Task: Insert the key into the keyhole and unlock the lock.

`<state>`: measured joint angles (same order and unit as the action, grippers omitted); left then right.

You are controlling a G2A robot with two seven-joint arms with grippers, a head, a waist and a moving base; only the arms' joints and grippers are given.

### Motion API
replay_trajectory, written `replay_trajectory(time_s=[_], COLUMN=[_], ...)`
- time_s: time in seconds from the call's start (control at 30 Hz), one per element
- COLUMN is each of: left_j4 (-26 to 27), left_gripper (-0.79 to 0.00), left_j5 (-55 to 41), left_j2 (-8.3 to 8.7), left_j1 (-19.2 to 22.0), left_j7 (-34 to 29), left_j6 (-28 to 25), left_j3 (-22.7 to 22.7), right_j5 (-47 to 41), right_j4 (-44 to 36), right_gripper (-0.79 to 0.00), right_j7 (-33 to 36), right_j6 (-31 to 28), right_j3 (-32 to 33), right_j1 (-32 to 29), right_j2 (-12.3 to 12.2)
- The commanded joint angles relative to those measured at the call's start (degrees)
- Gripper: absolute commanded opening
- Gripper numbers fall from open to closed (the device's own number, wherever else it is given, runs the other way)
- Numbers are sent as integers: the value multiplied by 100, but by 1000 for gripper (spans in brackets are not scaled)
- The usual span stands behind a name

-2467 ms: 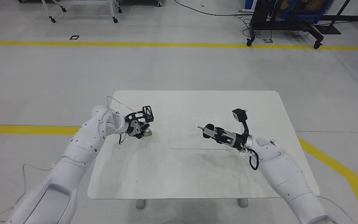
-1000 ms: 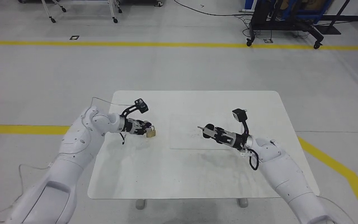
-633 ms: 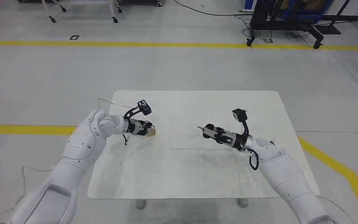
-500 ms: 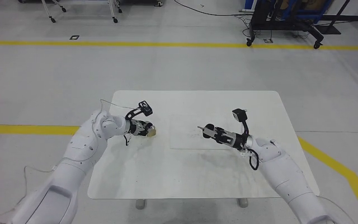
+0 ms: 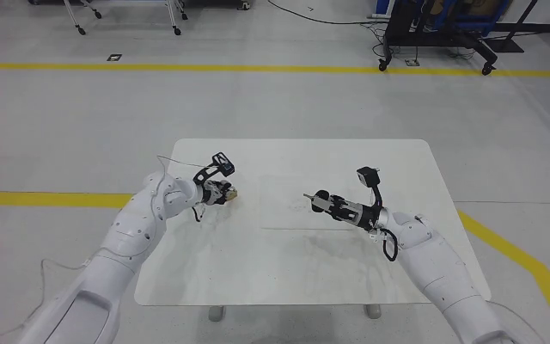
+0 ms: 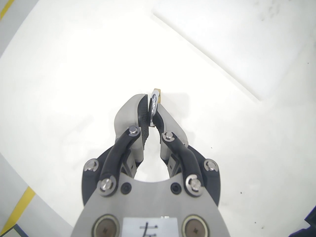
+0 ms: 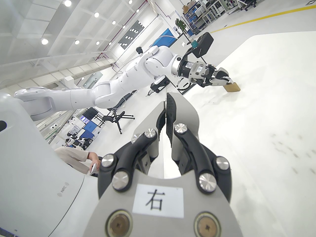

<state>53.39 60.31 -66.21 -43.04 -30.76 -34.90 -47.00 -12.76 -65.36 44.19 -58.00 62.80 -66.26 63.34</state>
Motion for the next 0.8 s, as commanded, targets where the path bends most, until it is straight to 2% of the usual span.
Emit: replay_trajectory(time_s=[0.0,0.1,0.27,0.33,0.57,0.7,0.77], left_j4=[80,199,316,352,446,940,1141], left_gripper=[-785,-785,-785,-785,-785,-785,-785], left_j5=[148,265,-3,-249,-1248,-1945,-2439], left_j2=[12,43,114,150,351,471,540], left_j1=[-72,-177,-300,-352,-587,-888,-983], left_j7=[239,483,613,679,1044,1297,1328], left_j6=[140,164,-274,-609,-2311,-2311,-2311], left_j3=[-25,-88,-305,-425,-953,-926,-805], right_j5=[0,0,0,0,0,0,105], right_j4=[0,0,0,0,0,0,-138], right_gripper=[-785,-785,-785,-785,-785,-785,-785], right_j7=[0,0,0,0,0,0,-425], right_j6=[0,0,0,0,0,0,307], right_j3=[0,0,0,0,0,0,101], right_j1=[0,0,0,0,0,0,-61], right_j2=[0,0,0,0,0,0,6])
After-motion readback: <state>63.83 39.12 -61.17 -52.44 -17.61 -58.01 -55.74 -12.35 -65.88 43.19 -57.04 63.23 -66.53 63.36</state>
